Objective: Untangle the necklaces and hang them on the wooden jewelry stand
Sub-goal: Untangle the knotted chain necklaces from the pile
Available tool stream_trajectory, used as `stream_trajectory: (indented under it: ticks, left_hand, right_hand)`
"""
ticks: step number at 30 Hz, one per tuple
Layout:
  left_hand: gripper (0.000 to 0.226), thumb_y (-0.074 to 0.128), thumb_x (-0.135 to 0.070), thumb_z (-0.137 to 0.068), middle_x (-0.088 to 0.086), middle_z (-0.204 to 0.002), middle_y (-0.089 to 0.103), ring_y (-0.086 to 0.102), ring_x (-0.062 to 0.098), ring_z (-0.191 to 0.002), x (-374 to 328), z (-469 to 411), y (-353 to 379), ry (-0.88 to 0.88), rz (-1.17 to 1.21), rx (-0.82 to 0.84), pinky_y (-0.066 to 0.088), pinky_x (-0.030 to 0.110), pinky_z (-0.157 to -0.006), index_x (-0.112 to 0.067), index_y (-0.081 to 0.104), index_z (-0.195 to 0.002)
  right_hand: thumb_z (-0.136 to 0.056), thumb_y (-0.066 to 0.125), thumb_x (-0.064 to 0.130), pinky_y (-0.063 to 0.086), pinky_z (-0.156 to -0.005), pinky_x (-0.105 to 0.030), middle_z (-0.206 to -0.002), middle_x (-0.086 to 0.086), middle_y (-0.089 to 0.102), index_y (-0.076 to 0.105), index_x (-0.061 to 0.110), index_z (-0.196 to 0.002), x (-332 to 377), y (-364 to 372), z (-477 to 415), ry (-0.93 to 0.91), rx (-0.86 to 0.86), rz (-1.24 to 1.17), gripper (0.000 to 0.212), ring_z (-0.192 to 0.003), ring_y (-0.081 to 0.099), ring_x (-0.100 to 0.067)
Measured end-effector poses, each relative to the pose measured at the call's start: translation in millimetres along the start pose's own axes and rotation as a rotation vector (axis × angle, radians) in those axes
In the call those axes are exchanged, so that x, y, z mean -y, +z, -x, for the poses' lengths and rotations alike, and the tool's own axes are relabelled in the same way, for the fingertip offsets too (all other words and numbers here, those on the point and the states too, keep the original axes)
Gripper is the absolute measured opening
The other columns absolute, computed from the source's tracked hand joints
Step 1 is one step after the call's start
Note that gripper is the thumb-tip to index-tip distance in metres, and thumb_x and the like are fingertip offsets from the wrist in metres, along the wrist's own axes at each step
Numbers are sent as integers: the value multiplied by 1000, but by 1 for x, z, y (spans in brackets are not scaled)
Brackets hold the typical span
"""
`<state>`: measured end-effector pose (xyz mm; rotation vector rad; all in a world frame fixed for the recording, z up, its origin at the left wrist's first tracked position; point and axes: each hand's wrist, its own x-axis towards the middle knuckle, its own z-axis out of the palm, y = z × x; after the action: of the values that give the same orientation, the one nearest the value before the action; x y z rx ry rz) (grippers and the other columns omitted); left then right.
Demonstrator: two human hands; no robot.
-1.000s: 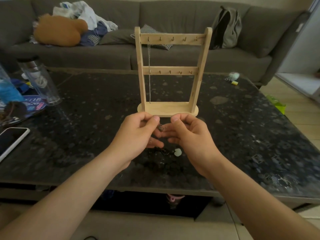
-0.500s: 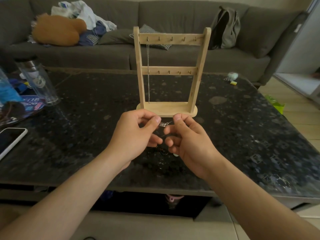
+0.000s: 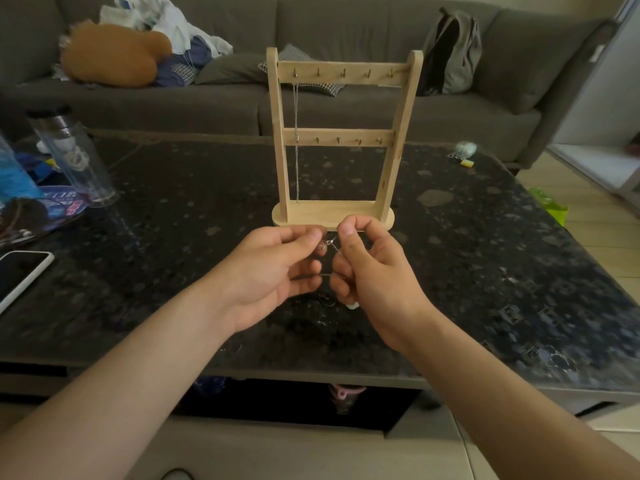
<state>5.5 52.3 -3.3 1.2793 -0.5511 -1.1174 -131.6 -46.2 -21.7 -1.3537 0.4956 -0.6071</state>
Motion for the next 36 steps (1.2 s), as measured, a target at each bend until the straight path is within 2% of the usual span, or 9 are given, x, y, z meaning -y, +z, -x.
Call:
stream_trajectory:
  ticks: [4,10,14,19,23,26,31,33,36]
  left_hand:
    - [33,70,-14,-94,-2,-87,66,53,6,-64,-2,2,2,-12,142,103,46,20,-53,-9,73,-127]
    - [29,64,-4,-102,-2,-89,70,56,8,-67,-4,2,1,40,143,50,46,22,-57,-18,69,-127]
    - [25,58,-6,-104,-2,-82,63,52,9,-63,-5,3,1,36,133,33,42,25,-59,-16,70,-123]
    - [22,59,-3,-101,-1,-80,61,54,9,-58,-6,3,1,79,58,-43,44,24,-56,-15,71,-115]
    - [23,58,-3,-100,0,-78,58,51,9,-56,-7,4,0,75,37,-34,42,24,-52,-12,70,-117]
    - [22,57,0,-99,-1,-77,58,51,9,-55,-7,3,0,69,4,-30,43,24,-50,-12,68,-114]
    - [19,63,-1,-98,3,-83,65,57,10,-56,-2,3,2,106,-215,-151,46,26,-47,-12,73,-111]
    - [19,67,-2,-97,3,-85,70,59,11,-54,0,4,2,174,-342,-197,47,27,-46,-14,73,-110]
    - [17,73,-8,-98,-1,-90,74,66,14,-52,6,5,3,318,-578,-285,50,23,-46,-22,71,-106]
  right_hand:
    - [-113,51,32,34,-49,-25,-59,5,41,57,19,-109,2,1,-2,-49,-28,11,16,-52,37,-12]
    - [-112,54,28,31,-49,-30,-57,3,40,60,15,-109,2,-2,-3,-97,-60,46,14,-50,34,-14]
    - [-111,57,25,34,-49,-27,-56,6,43,58,18,-121,1,-5,-2,-90,-94,49,12,-50,38,-11]
    - [-102,63,7,40,-54,-24,-62,4,51,68,15,-99,1,-11,-4,-104,-95,183,10,-57,45,-10]
    - [-100,73,14,46,-59,-22,-65,-7,53,78,17,-93,0,-9,-1,-198,-64,299,9,-60,48,-16]
    - [-104,70,18,43,-58,-23,-60,-3,51,77,18,-98,-2,-8,-3,-239,-79,331,9,-57,45,-13]
    - [-108,61,13,36,-50,-21,-57,2,54,73,15,-106,-3,-6,-1,-247,-82,314,12,-51,38,-10]
    - [-109,59,11,34,-49,-23,-53,10,53,69,15,-107,-3,-4,0,-228,-74,314,12,-49,38,-10]
    - [-106,58,5,33,-47,-25,-50,7,48,60,18,-106,-1,-3,3,-230,-72,348,14,-46,37,-9]
